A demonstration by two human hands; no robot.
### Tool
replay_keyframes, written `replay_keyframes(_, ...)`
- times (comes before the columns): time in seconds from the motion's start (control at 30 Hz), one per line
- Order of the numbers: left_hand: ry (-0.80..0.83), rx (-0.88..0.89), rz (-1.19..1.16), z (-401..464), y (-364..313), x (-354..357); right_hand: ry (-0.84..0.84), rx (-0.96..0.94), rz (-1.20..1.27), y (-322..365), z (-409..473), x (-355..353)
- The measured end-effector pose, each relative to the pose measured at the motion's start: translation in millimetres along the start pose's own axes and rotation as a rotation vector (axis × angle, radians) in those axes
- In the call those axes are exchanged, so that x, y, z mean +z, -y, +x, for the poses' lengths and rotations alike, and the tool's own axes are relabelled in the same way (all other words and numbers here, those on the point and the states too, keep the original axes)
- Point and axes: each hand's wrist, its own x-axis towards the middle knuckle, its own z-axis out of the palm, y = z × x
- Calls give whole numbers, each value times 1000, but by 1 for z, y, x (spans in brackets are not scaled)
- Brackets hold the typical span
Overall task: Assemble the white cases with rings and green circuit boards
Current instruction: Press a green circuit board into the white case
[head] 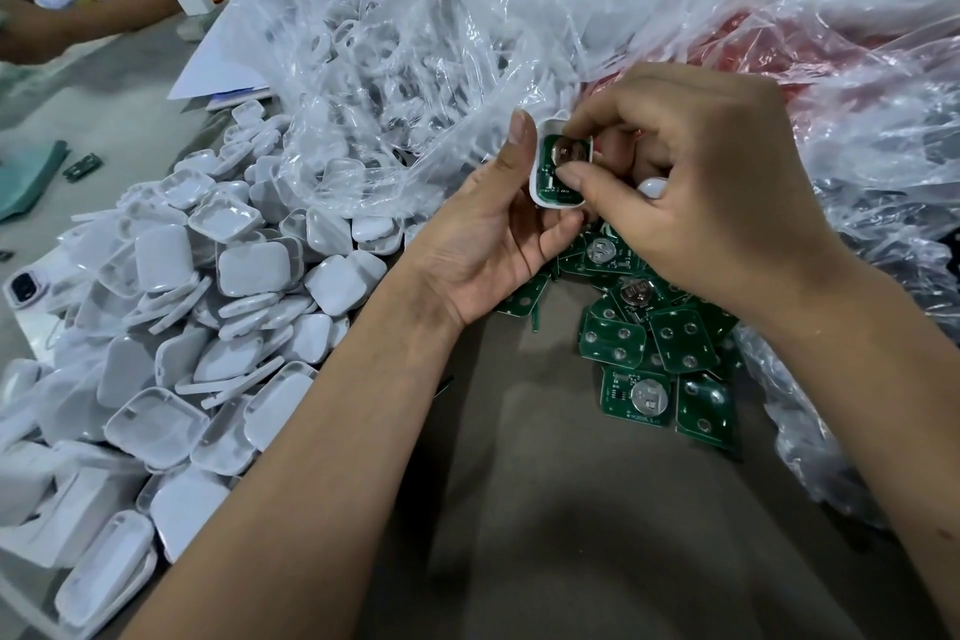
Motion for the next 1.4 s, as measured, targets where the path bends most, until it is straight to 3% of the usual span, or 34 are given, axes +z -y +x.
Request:
replay_keyframes(0.6,-3,-9,-17,1,0,-2,11,28,74,-3,1,1)
replay_keyframes(0.93,-8,-23,-57,1,0,-2,-64,177,295,3,-1,4)
replay_keyframes(1.4,11,25,-128,1,-1,-2,-110,245,458,2,0,6)
